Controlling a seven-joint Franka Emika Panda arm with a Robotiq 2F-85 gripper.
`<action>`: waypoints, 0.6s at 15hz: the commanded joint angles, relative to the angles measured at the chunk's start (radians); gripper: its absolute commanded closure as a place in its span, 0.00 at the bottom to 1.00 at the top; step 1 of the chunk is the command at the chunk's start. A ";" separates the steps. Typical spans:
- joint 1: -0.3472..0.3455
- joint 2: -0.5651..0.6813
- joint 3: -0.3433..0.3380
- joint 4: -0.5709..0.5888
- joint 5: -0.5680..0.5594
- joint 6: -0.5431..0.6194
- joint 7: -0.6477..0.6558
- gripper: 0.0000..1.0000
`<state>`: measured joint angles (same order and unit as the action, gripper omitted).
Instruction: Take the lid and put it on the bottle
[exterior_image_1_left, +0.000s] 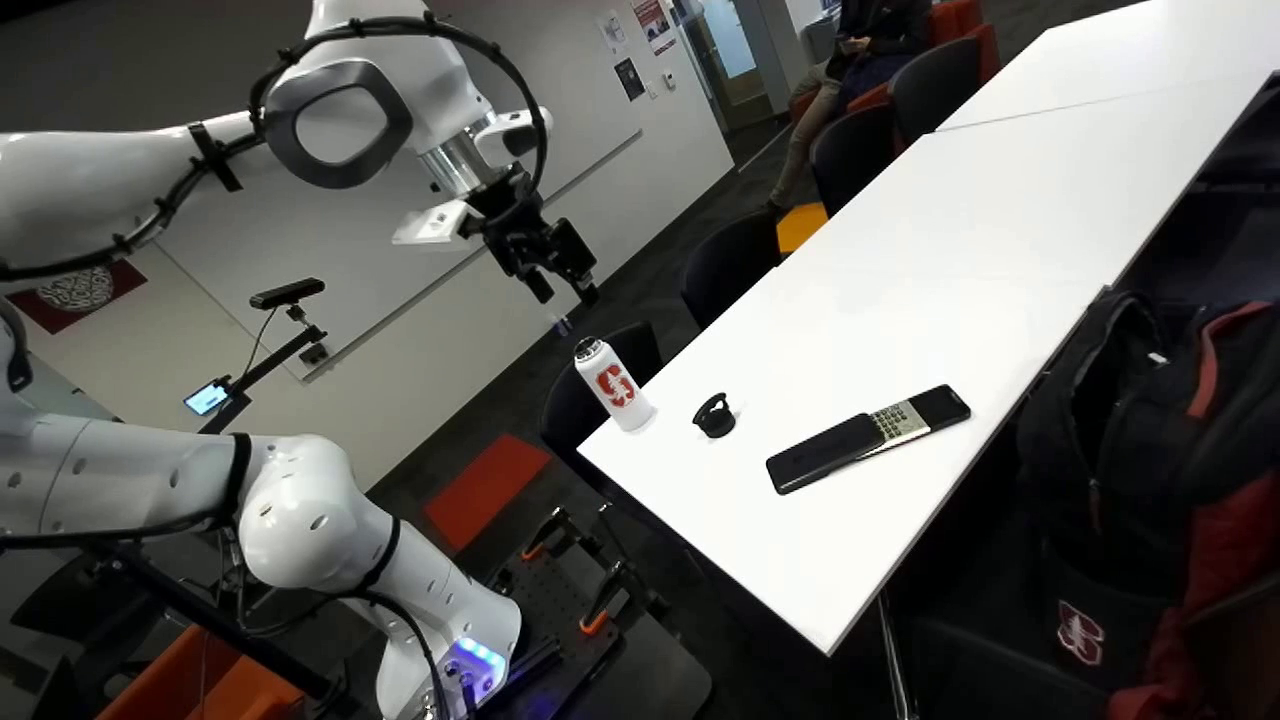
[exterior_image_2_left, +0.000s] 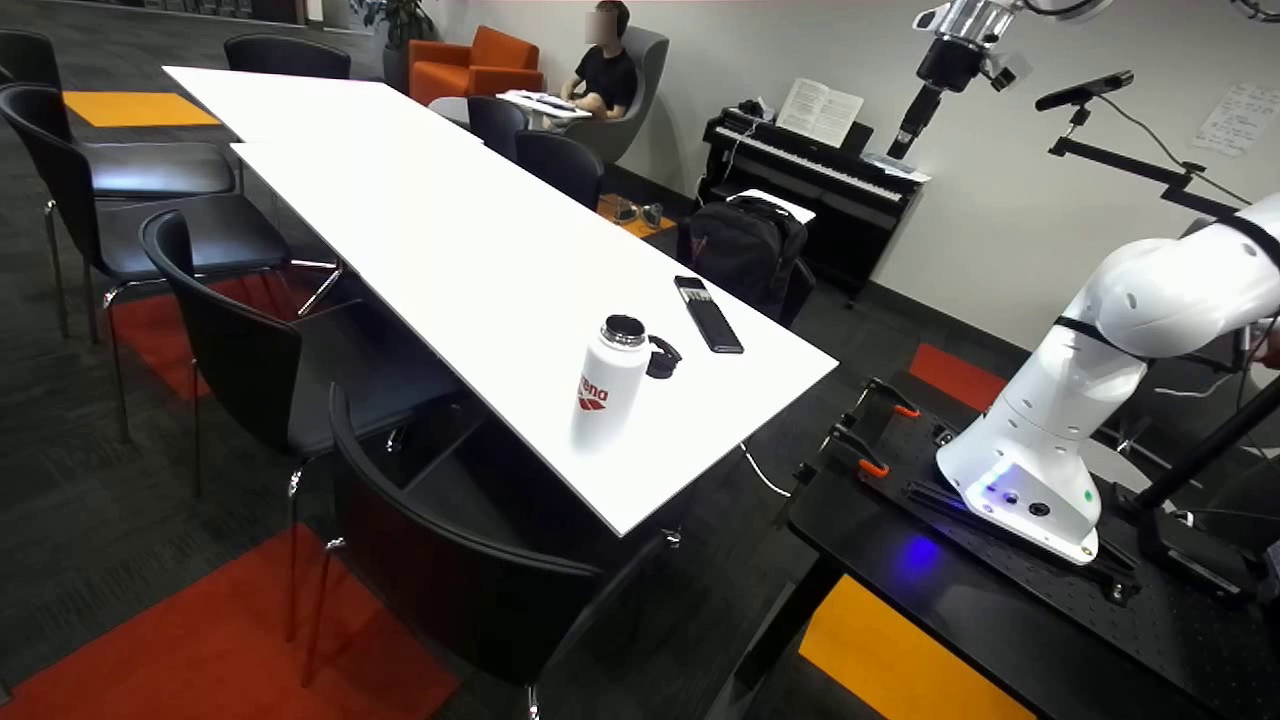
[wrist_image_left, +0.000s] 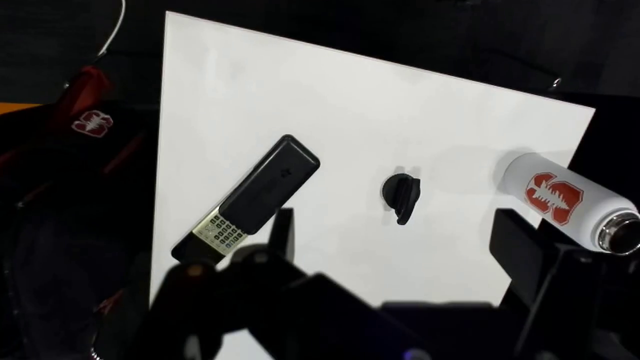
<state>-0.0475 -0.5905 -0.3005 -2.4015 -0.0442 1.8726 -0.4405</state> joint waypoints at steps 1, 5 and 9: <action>0.022 0.101 0.071 0.020 0.046 0.123 0.082 0.00; 0.045 0.300 0.158 0.041 0.088 0.349 0.218 0.00; 0.046 0.517 0.232 0.086 0.068 0.464 0.325 0.00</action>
<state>-0.0012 -0.2282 -0.1019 -2.3890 0.0258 2.2995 -0.1776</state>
